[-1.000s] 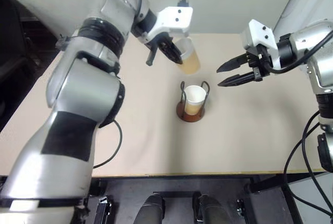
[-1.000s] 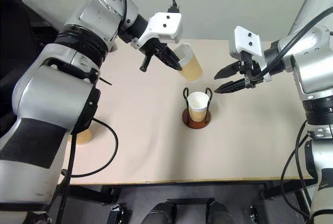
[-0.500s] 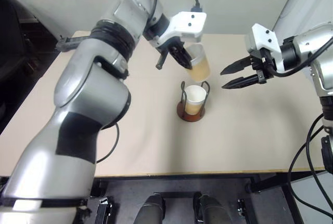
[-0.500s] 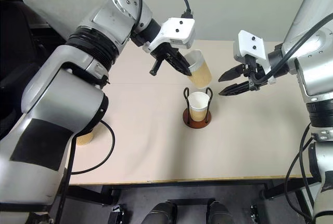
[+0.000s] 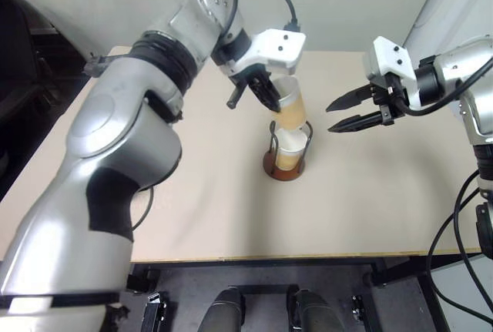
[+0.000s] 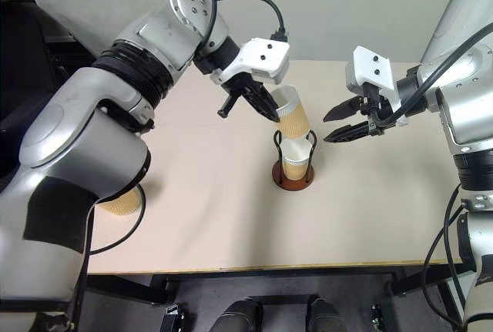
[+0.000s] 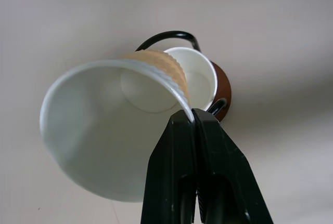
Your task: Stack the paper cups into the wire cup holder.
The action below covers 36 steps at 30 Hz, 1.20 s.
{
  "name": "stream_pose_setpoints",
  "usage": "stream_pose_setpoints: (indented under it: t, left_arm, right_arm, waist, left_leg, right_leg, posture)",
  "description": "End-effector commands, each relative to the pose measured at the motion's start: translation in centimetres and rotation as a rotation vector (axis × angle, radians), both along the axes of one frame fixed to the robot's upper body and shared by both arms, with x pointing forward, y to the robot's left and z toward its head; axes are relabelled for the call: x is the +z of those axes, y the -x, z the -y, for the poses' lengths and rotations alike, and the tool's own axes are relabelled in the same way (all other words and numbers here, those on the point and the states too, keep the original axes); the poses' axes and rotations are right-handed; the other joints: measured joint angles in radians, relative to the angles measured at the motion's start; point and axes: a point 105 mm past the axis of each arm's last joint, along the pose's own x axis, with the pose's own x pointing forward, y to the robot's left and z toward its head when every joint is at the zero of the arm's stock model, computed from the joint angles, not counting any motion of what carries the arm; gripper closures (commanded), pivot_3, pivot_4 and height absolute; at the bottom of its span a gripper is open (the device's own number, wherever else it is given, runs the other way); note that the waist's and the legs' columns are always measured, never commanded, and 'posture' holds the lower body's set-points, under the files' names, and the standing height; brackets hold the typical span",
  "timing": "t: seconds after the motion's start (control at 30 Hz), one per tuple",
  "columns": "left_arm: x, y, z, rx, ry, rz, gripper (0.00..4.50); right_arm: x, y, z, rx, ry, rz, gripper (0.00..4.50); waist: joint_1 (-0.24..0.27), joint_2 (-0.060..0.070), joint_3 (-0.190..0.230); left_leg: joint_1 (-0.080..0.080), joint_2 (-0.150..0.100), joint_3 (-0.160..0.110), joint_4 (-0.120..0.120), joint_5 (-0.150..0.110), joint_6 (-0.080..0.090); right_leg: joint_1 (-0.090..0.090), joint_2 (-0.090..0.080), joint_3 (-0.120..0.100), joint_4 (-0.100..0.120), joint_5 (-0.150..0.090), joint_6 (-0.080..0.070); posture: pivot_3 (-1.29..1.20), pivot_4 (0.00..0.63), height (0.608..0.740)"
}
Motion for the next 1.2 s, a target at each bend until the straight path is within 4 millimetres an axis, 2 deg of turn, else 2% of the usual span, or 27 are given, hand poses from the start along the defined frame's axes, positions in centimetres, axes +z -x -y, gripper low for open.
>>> stream_pose_setpoints:
  t: [0.03, 0.87, 0.9, 0.97, 1.2]
  left_arm:
    - [1.4, 1.0, 0.5, -0.052, -0.015, 0.004, 4.46]
    - [0.2, 0.6, -0.6, -0.064, -0.132, 0.036, 4.46]
    - [0.1, 0.6, -0.6, -0.064, -0.137, 0.038, 4.06]
    - [0.1, 0.5, -0.7, -0.064, -0.138, 0.041, 3.55]
    - [0.2, 0.5, -0.6, -0.070, -0.139, 0.051, 1.04]
  right_arm:
    - [1.7, 0.4, 0.1, 0.005, -0.035, 0.063, 2.50]
    - [2.0, 0.6, -0.2, 0.001, -0.048, 0.075, 2.50]
    - [2.0, 0.6, -0.2, 0.001, -0.047, 0.075, 2.50]
    - [2.0, 0.6, -0.2, 0.000, -0.046, 0.076, 2.50]
    - [2.0, 0.5, -0.2, 0.000, -0.043, 0.079, 2.50]
  waist:
    - [0.000, 0.000, 0.000]
    - [0.001, 0.000, 0.000]
    - [0.001, 0.000, 0.000]
    - [0.001, 0.000, 0.000]
    - [0.001, 0.000, 0.000]
  left_leg:
    - [0.000, 0.000, 0.000, 0.000, 0.000, 0.000]
    - [0.000, -0.001, -0.001, 0.000, 0.000, 0.000]
    - [0.000, -0.001, -0.001, 0.000, 0.000, 0.000]
    - [0.000, -0.001, -0.001, 0.000, 0.000, 0.000]
    - [-0.001, -0.001, -0.001, 0.000, -0.001, 0.001]
  right_leg:
    - [0.000, 0.000, 0.000, 0.000, 0.000, 0.000]
    - [0.002, -0.001, 0.000, -0.001, -0.001, 0.002]
    - [0.002, -0.001, 0.000, -0.001, -0.001, 0.002]
    - [0.002, -0.001, 0.000, -0.001, -0.001, 0.002]
    - [0.002, -0.001, 0.000, -0.002, -0.001, 0.002]
  posture:
    - [0.00, 0.150, 0.740]
    - [0.00, 0.150, 0.740]
    - [0.00, 0.150, 0.740]
    - [0.00, 0.150, 0.740]
    - [0.00, 0.150, 0.740]
